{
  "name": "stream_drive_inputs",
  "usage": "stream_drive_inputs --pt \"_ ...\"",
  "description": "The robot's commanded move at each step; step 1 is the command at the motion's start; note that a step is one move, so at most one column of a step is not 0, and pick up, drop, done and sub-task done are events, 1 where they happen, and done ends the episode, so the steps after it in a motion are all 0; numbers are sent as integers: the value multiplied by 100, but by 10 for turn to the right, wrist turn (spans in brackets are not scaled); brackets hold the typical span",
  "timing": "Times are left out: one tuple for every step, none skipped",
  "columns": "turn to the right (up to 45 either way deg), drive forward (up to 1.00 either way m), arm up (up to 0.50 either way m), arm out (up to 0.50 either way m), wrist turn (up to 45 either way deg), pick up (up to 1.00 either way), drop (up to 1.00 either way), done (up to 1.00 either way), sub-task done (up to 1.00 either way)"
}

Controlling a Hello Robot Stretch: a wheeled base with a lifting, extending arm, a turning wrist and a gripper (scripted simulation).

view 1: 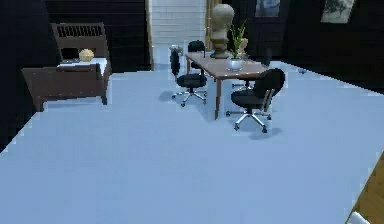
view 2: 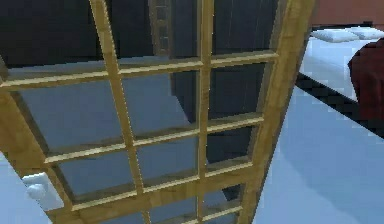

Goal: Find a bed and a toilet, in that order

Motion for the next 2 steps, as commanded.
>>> stream_drive_inputs --pt "30 0 0 0 0 0 0 0 0" --pt "-150 0 0 0 0 0 0 0 0"
